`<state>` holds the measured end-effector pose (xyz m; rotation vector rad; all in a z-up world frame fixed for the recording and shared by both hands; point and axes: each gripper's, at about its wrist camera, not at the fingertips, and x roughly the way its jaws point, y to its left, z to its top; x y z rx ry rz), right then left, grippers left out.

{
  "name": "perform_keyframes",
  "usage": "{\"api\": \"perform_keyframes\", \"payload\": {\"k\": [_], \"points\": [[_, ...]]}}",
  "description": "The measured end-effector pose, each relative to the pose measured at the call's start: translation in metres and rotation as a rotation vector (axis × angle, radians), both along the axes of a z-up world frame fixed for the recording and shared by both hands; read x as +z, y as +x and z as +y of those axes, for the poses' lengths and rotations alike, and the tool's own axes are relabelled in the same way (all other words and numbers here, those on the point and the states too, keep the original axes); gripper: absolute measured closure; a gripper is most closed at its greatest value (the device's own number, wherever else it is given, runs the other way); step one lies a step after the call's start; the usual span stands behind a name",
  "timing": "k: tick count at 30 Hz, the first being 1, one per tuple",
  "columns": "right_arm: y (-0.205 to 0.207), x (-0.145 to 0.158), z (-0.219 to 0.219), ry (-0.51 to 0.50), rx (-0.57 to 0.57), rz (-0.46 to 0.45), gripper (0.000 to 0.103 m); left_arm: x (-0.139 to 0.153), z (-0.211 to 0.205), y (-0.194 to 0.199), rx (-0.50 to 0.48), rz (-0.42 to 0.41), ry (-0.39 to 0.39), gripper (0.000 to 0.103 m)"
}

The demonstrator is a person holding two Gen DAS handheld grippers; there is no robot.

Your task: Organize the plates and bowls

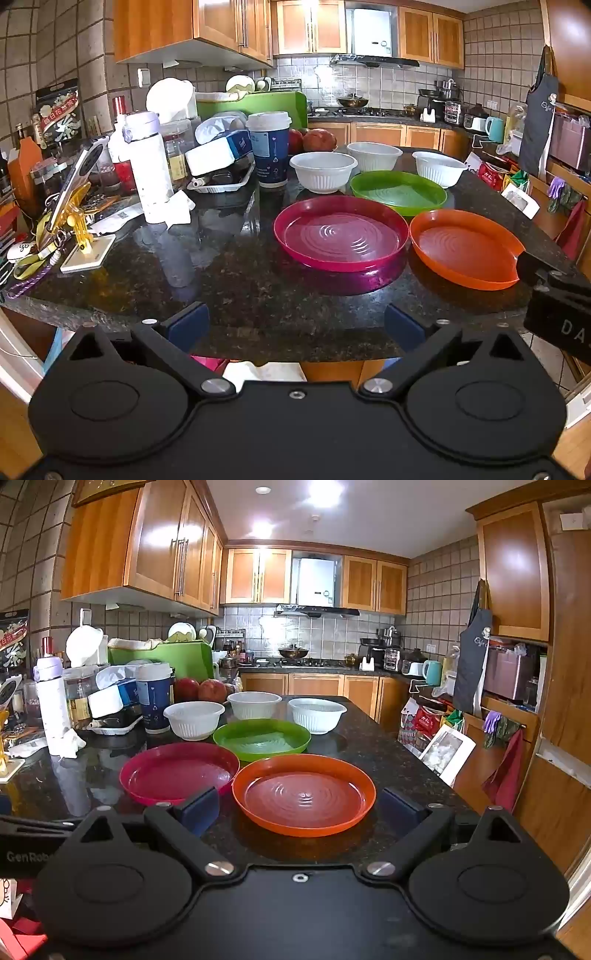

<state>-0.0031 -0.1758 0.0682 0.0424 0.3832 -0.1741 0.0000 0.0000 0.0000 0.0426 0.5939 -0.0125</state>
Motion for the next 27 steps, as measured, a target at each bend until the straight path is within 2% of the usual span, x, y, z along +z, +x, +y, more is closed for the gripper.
{"api": "perform_keyframes", "payload": {"k": [9,27], "points": [[-0.0006,-0.0005,0.0001,0.006,-0.001,0.008,0.005,-0.0064,-0.0034,-0.0014,-0.007,0.005,0.008,0.003],[0.0041,-0.0014,-0.001,0.008,0.005,0.014,0.005,-0.0015,-0.0061,0.0024,-0.003,0.009,0.007,0.003]]}}
